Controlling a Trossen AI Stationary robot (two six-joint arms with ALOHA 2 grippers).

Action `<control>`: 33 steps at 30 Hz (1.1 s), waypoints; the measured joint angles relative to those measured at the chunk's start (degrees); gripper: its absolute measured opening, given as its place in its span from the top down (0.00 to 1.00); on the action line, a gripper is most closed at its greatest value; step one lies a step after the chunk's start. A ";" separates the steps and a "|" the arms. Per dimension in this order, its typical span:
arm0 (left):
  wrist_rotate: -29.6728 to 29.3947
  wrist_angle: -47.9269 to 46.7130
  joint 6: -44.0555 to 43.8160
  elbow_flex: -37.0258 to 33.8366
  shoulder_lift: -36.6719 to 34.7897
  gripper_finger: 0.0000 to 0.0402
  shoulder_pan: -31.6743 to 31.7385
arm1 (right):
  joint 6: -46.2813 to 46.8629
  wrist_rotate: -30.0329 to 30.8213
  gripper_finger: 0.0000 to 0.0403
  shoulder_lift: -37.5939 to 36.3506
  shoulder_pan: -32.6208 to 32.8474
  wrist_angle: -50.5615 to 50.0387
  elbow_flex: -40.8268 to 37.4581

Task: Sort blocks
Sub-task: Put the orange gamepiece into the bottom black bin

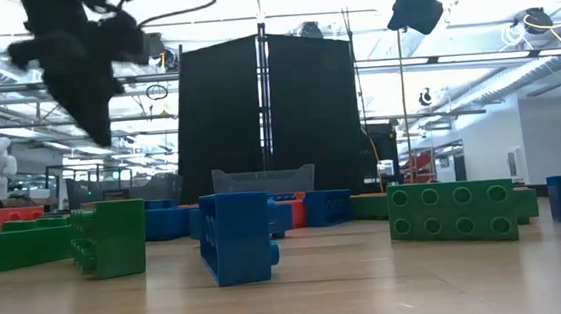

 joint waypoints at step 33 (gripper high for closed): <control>-21.43 -10.18 -25.61 7.76 -14.67 1.00 8.23 | 3.28 5.34 0.93 30.64 -13.63 25.16 22.40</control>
